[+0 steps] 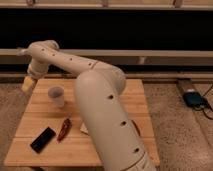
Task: Place the eraser on the white sponge
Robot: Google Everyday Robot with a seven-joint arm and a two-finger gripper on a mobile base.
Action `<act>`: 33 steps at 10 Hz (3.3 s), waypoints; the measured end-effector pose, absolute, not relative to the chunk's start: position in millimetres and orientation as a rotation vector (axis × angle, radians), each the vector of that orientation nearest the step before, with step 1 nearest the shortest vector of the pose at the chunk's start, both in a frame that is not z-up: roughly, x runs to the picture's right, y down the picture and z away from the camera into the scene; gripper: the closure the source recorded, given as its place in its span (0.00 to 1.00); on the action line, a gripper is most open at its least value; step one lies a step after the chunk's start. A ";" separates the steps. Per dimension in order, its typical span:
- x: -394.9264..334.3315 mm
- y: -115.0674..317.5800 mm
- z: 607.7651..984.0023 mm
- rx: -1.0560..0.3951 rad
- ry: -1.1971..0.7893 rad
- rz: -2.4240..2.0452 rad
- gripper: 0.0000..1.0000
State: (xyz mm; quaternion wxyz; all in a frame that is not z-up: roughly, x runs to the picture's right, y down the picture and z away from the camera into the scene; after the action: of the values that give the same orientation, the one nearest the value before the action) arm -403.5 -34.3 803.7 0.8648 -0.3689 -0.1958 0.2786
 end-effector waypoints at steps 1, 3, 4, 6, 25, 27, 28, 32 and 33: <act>-403.5 -34.3 803.7 -0.773 -0.410 0.584 0.20; -403.5 -34.3 803.7 -0.773 -0.410 0.584 0.20; -403.5 -34.3 803.7 -0.773 -0.410 0.584 0.20; -403.5 -34.3 803.7 -0.773 -0.410 0.584 0.20; -438.0 8.3 740.6 -0.699 -0.420 0.303 0.20; -455.8 41.5 713.9 -0.681 -0.393 0.196 0.20; -464.1 66.1 697.5 -0.674 -0.365 0.127 0.20; -463.5 130.3 666.6 -0.694 -0.281 0.052 0.20; -457.6 136.2 666.7 -0.693 -0.263 0.056 0.20</act>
State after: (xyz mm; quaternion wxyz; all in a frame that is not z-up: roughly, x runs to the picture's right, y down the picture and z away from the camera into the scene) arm -457.6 136.2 666.7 0.9318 -0.3384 -0.1285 0.0273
